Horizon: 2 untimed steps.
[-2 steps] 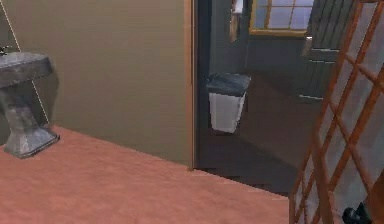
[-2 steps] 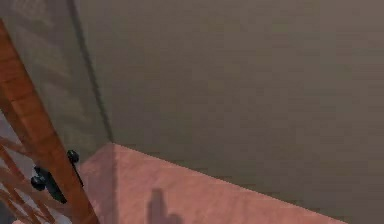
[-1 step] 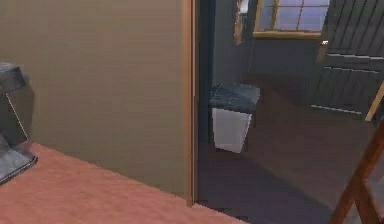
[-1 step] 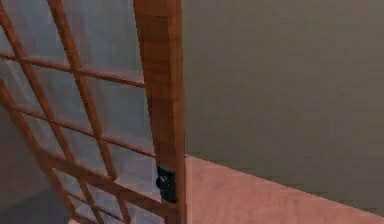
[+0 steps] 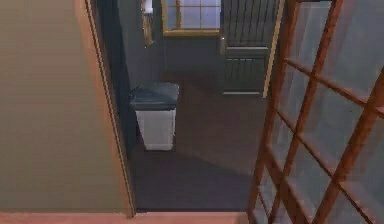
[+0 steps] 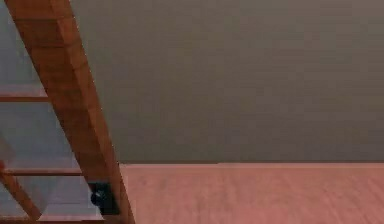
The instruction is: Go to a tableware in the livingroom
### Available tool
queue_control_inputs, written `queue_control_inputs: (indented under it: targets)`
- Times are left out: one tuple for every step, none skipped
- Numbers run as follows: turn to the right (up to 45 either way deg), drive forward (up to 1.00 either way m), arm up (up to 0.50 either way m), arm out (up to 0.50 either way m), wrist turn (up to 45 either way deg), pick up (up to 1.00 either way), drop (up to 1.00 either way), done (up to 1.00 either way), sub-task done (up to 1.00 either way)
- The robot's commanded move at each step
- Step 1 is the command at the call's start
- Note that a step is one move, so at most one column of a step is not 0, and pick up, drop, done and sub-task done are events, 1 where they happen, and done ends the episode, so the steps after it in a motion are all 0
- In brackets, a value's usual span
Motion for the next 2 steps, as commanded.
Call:
queue_control_inputs:
  targets:
    - [0.0,1.0,0.0,0.0,0.0,0.0,0.0,0.0,0.0]
    - [12.0,0.0,0.0,0.0,0.0,0.0,0.0,0.0,0.0]
